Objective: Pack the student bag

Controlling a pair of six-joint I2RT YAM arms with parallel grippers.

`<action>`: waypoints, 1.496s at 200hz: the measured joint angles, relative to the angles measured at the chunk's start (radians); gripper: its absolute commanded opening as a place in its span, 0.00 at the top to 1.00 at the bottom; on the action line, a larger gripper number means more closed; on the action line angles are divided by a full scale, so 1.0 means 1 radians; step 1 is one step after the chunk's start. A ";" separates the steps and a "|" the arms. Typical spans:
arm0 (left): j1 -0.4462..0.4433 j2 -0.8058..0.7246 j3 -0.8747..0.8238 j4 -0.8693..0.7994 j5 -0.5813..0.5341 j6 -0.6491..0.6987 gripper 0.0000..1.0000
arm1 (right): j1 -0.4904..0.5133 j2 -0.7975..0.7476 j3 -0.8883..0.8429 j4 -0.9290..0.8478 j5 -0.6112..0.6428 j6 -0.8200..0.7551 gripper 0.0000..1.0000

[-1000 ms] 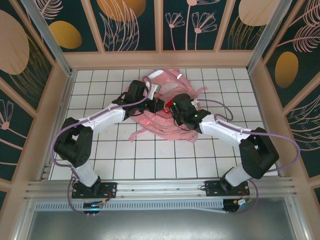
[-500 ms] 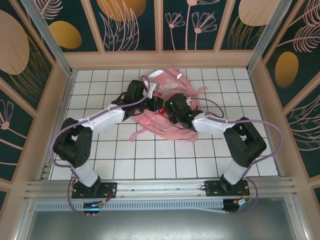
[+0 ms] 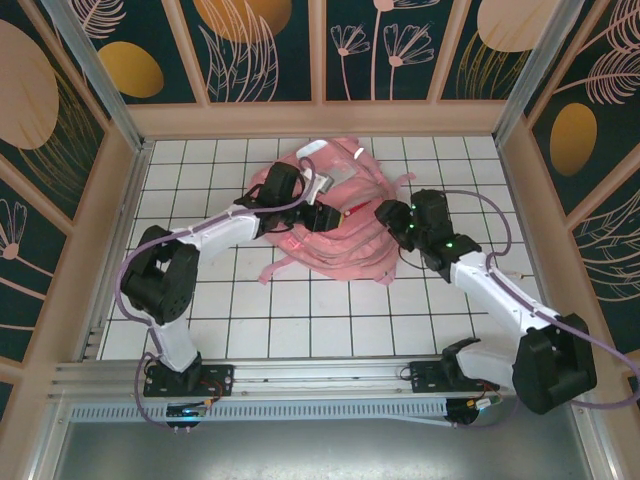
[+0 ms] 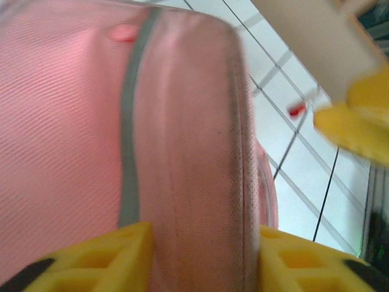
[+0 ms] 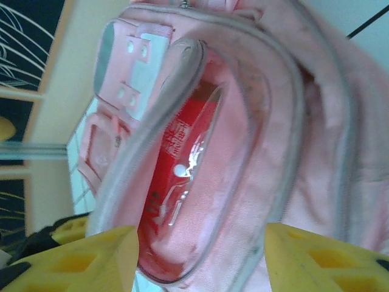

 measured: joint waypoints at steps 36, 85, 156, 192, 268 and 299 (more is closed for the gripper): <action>0.015 -0.072 0.010 -0.114 0.007 0.227 0.29 | -0.168 0.053 0.022 -0.041 -0.155 -0.171 0.41; 0.154 -0.011 0.199 -0.120 -0.003 0.271 0.16 | -0.188 0.266 0.145 -0.062 -0.322 -0.300 0.41; 0.153 0.238 0.219 -0.066 -0.111 0.237 0.20 | -0.188 0.430 0.217 -0.074 -0.365 -0.349 0.41; 0.152 0.137 0.093 -0.033 -0.103 0.225 0.17 | -0.216 0.410 0.219 -0.133 -0.258 -0.354 0.36; -0.101 -0.046 0.044 -0.068 -0.191 0.397 0.01 | -0.613 0.291 0.105 -0.346 0.170 -0.111 0.27; -0.185 0.027 0.058 -0.129 -0.318 0.440 0.02 | -0.726 0.269 0.056 -0.404 0.211 -0.058 0.18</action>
